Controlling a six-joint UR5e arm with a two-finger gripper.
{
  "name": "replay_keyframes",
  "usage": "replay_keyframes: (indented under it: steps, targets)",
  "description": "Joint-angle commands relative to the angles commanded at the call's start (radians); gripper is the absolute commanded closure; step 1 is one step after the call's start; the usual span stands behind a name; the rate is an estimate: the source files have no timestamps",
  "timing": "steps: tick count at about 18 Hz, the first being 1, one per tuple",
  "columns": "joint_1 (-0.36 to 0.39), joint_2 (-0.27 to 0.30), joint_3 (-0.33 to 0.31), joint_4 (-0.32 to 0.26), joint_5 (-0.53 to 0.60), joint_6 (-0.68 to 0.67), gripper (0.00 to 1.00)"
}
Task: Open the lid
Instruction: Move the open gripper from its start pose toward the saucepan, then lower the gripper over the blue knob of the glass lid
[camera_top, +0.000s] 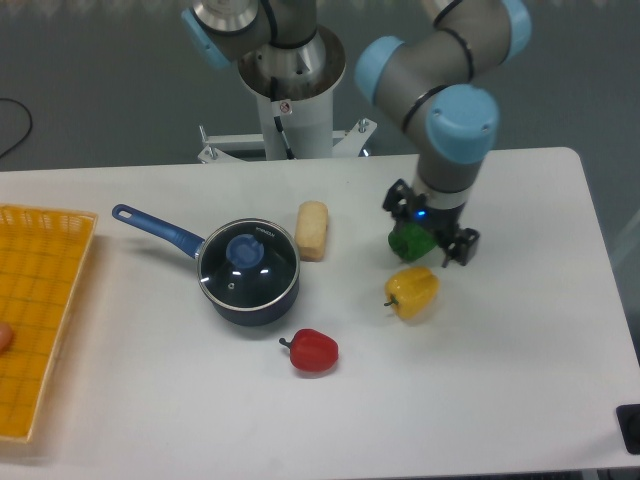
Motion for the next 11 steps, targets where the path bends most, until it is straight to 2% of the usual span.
replay_keyframes:
  steps: [5,11]
  targets:
    - [-0.069,0.037,-0.002,-0.015,0.002,-0.091,0.00]
    - [-0.155,0.054,-0.002,-0.031,0.003,-0.198,0.00]
